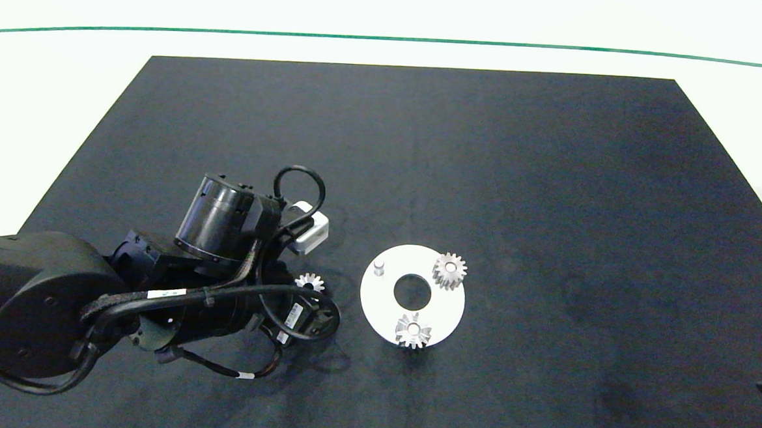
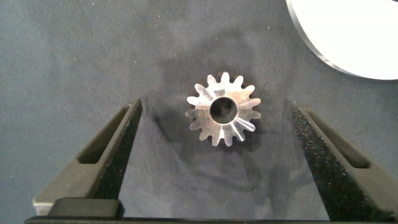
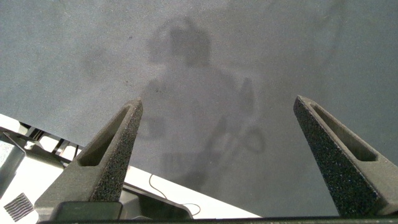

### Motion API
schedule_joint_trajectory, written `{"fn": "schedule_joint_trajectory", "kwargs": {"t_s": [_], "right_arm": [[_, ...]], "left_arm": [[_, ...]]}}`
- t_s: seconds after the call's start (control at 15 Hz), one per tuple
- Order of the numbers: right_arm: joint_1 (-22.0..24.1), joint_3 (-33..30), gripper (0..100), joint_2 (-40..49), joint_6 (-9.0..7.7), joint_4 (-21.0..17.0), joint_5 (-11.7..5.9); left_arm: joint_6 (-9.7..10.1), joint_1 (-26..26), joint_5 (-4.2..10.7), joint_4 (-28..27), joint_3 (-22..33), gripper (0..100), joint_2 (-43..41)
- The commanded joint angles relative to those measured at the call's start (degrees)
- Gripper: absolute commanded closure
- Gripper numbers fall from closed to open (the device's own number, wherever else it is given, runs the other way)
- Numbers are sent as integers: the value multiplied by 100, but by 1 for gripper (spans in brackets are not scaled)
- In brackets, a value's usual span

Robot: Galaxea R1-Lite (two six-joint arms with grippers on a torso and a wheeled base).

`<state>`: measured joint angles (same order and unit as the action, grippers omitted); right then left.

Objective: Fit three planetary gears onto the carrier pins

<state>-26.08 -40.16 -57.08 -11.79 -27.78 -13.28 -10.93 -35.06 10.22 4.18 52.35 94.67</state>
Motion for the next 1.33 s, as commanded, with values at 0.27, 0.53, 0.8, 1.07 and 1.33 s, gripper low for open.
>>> {"fn": "schedule_joint_trajectory", "kwargs": {"t_s": [0.27,0.53,0.8,1.07,1.33], "right_arm": [[-12,-1,0,-23,-8,-17,-8],[-3,8,0,-23,-8,-17,-8],[-3,8,0,-49,-16,-17,-8],[-3,17,0,-58,-16,-17,-8],[-3,8,0,-58,-16,-17,-8]], "left_arm": [[4,-1,16,13,-5,16,-1],[12,-10,7,21,-23,23,7],[12,-10,16,30,-32,32,7],[12,-10,16,127,-58,40,7],[4,-10,16,144,-75,47,7]]}}
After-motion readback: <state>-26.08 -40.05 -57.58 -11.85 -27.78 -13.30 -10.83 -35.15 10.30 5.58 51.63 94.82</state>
